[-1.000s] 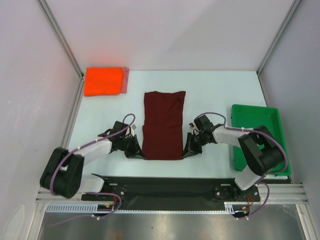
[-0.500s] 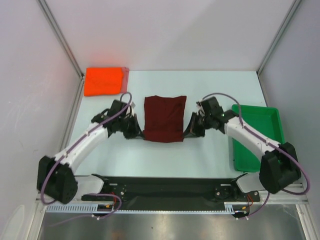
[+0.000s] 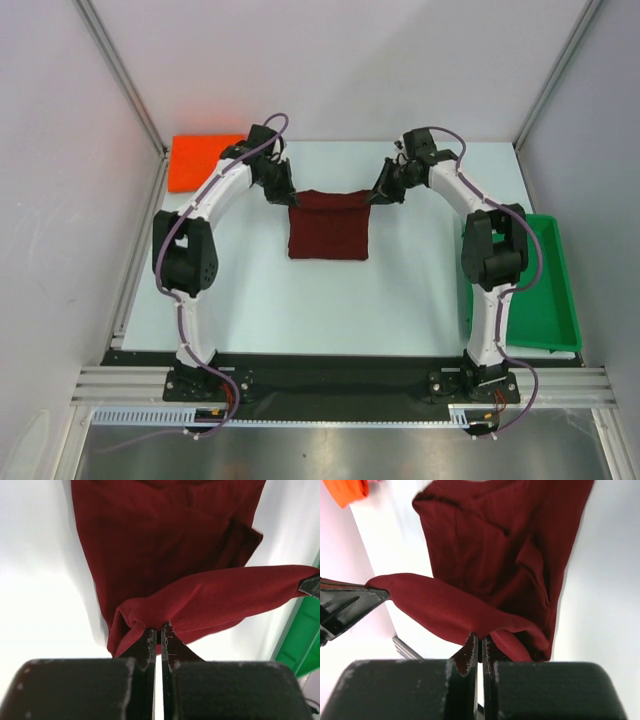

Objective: Fold and stack the t-shirts
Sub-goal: Fold the tshirt

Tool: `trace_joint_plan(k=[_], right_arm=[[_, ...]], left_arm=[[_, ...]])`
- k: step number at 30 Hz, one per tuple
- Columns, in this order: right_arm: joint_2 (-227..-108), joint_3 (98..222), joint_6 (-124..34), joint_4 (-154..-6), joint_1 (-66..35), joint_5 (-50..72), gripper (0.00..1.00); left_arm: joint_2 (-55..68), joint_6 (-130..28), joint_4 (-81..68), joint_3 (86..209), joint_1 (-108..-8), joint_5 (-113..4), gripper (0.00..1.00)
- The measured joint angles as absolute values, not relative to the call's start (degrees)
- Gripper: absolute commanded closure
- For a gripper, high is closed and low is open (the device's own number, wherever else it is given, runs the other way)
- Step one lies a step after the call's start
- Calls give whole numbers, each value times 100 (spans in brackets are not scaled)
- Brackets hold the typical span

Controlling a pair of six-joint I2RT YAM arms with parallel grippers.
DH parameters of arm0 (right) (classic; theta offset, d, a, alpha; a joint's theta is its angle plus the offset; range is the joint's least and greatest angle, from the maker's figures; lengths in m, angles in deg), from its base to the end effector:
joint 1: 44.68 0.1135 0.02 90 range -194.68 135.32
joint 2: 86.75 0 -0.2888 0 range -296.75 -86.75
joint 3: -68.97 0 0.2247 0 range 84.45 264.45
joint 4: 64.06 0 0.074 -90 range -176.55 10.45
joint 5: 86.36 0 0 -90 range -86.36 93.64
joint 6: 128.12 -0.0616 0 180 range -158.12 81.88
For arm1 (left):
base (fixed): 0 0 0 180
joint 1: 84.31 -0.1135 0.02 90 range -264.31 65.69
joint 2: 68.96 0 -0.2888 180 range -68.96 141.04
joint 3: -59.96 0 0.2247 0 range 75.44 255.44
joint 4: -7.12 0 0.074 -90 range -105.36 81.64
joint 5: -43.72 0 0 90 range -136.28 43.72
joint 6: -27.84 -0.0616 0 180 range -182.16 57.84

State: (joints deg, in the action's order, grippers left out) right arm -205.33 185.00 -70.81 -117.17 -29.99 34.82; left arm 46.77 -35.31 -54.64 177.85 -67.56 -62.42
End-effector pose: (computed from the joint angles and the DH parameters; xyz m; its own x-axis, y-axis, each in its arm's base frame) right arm 0.4312 0.1460 0.2525 -0.9420 0.2307 -0.2439 0.0110 0.7473 0.6644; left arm 0.4138 -0.1424 0.2673 -0.9228 -0.1754 -0.3432 -0.0059 0.8968 -0.4425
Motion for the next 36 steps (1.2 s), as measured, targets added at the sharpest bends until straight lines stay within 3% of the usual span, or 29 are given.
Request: trace_joint_plan(k=[17, 30, 31, 32, 36], right_arm=[[-22181, 20111, -6996, -11494, -3340, 4101, 100], [-23458, 21473, -7424, -10930, -3514, 4440, 89], [-23589, 21573, -7472, -10893, -3514, 4472, 84], [-23692, 21630, -7525, -10839, -3512, 4492, 72], [-23895, 21696, -7678, -10681, -3534, 4577, 60]], left_arm=[[5632, -3223, -4688, 18430, -6924, -6297, 100], [6672, -2925, -4072, 19306, -7086, -6292, 99], [6764, -2901, -4057, 19343, -7108, -6297, 98], [6845, -2880, -4059, 19389, -7130, -6301, 83], [6978, -2818, -4055, 19437, -7184, -6251, 46]])
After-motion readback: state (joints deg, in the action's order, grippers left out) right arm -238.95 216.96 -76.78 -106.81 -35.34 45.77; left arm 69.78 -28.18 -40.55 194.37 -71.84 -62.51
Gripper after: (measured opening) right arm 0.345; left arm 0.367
